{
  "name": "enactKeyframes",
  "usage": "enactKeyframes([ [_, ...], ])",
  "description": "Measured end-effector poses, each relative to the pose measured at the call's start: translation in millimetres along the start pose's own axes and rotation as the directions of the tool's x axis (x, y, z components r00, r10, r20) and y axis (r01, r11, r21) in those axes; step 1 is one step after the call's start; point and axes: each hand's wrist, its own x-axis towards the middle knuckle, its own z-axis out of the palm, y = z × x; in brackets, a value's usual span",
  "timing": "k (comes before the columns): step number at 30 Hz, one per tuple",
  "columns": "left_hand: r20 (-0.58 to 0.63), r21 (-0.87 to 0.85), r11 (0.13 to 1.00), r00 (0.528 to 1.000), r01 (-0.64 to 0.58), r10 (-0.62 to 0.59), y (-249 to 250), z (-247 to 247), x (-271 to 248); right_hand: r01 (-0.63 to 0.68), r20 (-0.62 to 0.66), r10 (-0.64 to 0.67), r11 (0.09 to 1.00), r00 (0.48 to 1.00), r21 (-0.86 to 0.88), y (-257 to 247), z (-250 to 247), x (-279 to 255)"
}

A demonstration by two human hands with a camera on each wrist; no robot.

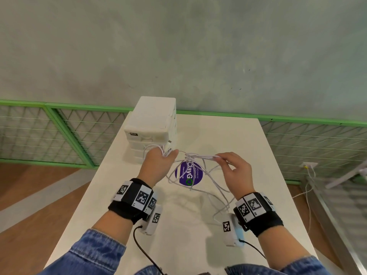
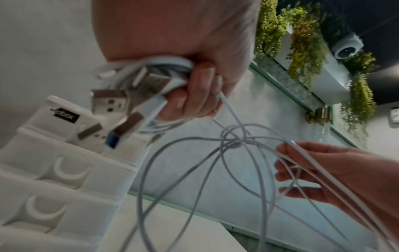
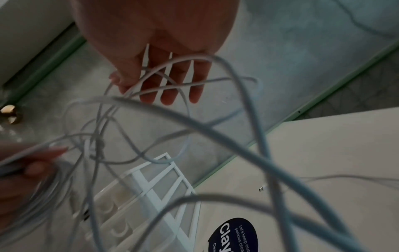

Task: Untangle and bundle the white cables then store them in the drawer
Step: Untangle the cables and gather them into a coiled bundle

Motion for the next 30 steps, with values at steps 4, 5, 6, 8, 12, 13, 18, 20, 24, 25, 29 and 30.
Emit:
enactKeyframes([
  [4,-0.137,-0.097,0.995,0.991,-0.003,-0.010,-7,-12,6,-0.285,-0.115,0.290,0.957,0.950,0.054,12,-18,3],
  [5,-0.152,-0.117,0.993,0.988,-0.009,-0.009,-8,-15,7,-0.352,-0.128,0.350,0.936,0.928,0.011,18,-23,2],
  [6,-0.167,-0.130,0.991,0.986,-0.016,-0.006,-8,-18,8,-0.417,-0.134,0.409,0.908,0.903,-0.040,25,-27,1],
  [8,-0.168,-0.148,0.989,0.986,-0.024,-0.001,-6,-21,8,-0.539,-0.080,0.533,0.827,0.842,-0.161,39,-32,-1],
  [12,-0.105,-0.092,0.993,0.992,-0.073,0.063,1,-14,0,-0.547,0.106,0.603,0.773,0.790,-0.320,47,-28,-5],
  [13,-0.091,-0.069,0.993,0.992,-0.099,0.093,1,-10,-2,-0.500,0.092,0.534,0.830,0.841,-0.247,41,-26,-4],
  [18,0.018,-0.039,0.980,0.980,-0.195,0.196,2,7,-6,0.007,0.118,0.010,0.989,0.993,-0.145,-7,-9,11],
  [20,0.046,-0.042,0.974,0.973,-0.222,0.224,5,11,-8,0.035,0.312,0.024,0.983,0.950,-0.181,-20,5,11],
  [24,0.030,0.041,0.953,0.954,-0.300,0.299,7,12,-8,-0.072,0.482,0.194,0.963,0.854,-0.259,-20,23,-1],
  [25,0.009,0.088,0.951,0.955,-0.297,0.297,4,9,-7,-0.075,0.456,0.192,0.962,0.869,-0.261,-18,22,-1],
  [29,-0.078,0.170,0.954,0.961,-0.249,0.265,-8,0,-4,-0.096,0.294,0.164,0.968,0.942,-0.233,-13,9,4],
  [30,-0.091,0.180,0.954,0.961,-0.241,0.260,-9,0,-5,-0.102,0.260,0.161,0.969,0.952,-0.225,-14,8,5],
])
